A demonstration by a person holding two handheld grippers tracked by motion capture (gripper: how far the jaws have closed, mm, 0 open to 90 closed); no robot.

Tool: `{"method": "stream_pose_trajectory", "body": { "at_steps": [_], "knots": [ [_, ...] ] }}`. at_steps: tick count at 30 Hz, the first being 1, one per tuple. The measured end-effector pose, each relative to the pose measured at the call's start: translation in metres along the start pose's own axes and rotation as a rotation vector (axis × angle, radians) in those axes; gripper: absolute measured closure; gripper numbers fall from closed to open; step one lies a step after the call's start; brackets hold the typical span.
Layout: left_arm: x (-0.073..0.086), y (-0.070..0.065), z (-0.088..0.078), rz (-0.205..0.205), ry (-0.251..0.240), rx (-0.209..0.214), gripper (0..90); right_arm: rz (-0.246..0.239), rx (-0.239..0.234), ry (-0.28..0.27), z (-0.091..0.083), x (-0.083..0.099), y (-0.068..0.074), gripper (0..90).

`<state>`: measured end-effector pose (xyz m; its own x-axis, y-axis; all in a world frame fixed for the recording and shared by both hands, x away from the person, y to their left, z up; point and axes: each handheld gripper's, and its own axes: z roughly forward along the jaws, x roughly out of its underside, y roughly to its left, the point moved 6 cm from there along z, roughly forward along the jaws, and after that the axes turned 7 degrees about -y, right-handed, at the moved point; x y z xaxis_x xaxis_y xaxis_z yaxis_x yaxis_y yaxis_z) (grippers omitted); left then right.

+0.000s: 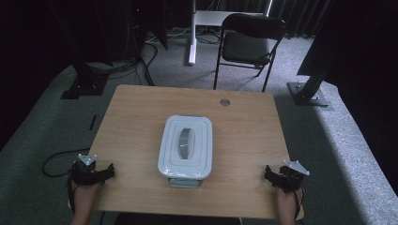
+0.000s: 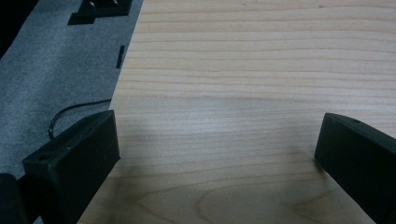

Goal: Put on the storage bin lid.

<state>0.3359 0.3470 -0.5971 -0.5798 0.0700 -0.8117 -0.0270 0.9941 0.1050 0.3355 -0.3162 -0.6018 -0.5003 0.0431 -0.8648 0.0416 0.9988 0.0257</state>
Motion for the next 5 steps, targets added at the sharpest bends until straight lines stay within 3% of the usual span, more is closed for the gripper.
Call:
{"method": "stream_pose_trajectory", "body": {
  "at_steps": [5],
  "knots": [
    [-0.0006, 0.0012, 0.0002, 0.003, -0.006, -0.001, 0.5, 0.004, -0.003, 0.001, 0.0002, 0.0000, 0.0001, 10.7]
  ]
}}
